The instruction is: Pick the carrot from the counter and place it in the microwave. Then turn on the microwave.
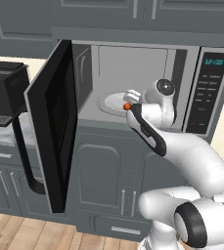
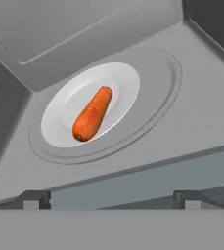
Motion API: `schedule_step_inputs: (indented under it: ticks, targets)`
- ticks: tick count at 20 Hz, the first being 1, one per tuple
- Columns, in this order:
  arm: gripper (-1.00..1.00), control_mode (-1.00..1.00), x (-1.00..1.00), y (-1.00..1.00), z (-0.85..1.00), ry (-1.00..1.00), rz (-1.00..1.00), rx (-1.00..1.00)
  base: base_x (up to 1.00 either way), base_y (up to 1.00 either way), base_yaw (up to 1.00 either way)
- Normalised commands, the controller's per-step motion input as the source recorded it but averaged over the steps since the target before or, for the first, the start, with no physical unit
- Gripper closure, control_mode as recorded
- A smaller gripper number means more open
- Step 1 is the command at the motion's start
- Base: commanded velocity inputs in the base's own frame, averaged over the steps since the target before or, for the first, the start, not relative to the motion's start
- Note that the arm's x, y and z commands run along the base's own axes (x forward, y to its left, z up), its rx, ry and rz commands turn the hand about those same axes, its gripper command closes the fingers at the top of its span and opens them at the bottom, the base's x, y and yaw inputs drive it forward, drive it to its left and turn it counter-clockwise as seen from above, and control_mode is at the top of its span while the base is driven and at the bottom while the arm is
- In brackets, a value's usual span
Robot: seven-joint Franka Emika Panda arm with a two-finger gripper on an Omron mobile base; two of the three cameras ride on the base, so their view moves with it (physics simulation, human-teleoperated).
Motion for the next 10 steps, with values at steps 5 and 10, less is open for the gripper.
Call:
schedule_step_inputs:
  ticks: [5, 10]
  targets:
    - [-1.0, -1.0, -0.48, -0.02, 0.08, -0.05, 0.04, 0.0, 0.0, 0.0, 0.0]
    - [-1.0, -1.0, -0.5, -0.11, 0.01, -0.08, 0.05, 0.0, 0.0, 0.0, 0.0]
